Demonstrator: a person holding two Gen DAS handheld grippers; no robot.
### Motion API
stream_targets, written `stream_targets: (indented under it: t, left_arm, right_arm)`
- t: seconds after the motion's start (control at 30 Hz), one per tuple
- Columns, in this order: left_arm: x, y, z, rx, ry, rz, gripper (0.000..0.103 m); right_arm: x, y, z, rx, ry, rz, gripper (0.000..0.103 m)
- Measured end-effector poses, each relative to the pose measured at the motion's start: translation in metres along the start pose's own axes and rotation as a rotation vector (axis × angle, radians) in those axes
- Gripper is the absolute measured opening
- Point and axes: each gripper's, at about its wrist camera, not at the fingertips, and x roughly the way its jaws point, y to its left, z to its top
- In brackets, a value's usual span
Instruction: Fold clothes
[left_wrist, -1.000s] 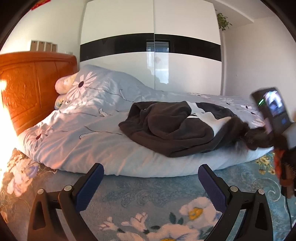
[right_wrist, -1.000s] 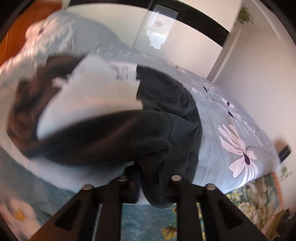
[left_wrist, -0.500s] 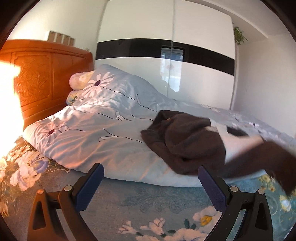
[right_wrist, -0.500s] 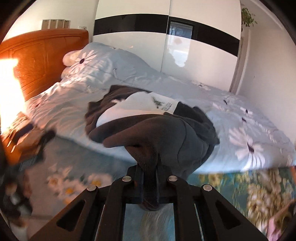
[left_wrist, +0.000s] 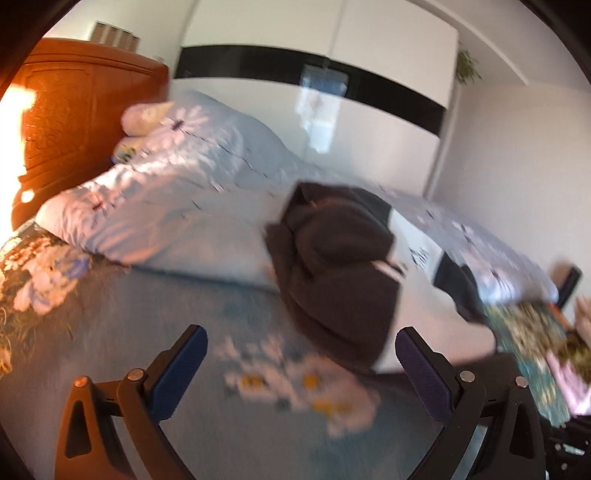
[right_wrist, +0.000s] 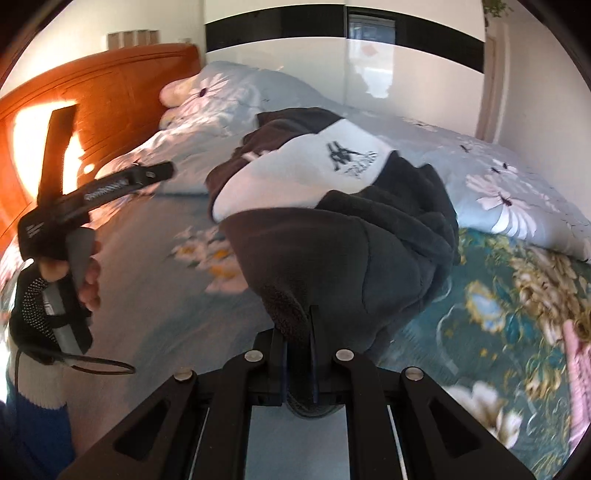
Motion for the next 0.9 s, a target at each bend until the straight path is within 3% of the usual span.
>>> stream_targets:
  t: [0.17, 0.4, 0.5, 0.63, 0.73, 0.8, 0.9]
  left_arm:
    - [-0.03, -0.022, -0.037, 0.037, 0.06, -0.046, 0.103]
    - [-0.036, -0.021, -0.047, -0.069, 0.151, -0.09, 0.103]
    - [-0.034, -0.031, -0.046, -0.059, 0.161, -0.078, 0.103]
    - [-0.033, -0.052, -0.045, 0.009, 0.157, -0.072, 0.103]
    - [-0.031, -0.094, -0.044, 0.136, 0.155, -0.112, 0.103]
    - [-0.027, -0.124, -0.045, 0.225, 0.159, -0.145, 0.103]
    - [0.0, -0.176, -0.056, 0.373, 0.225, -0.189, 0.103]
  right_arm:
    - [-0.019, 0.017, -0.031, 0.018, 0.021, 0.064, 0.009]
    - [-0.029, 0.031, -0.062, 0.022, 0.064, 0.106, 0.011]
    - [-0.03, 0.024, -0.063, 0.024, 0.075, 0.103, 0.015]
    - [-0.056, 0.015, -0.066, -0.003, 0.021, 0.114, 0.019]
    - [-0.076, -0.01, -0.077, 0.045, -0.015, 0.093, 0.037]
    - [-0.087, -0.033, -0.084, 0.115, -0.033, 0.047, 0.039]
    - [-0.102, -0.067, -0.095, 0.218, -0.06, -0.022, 0.039]
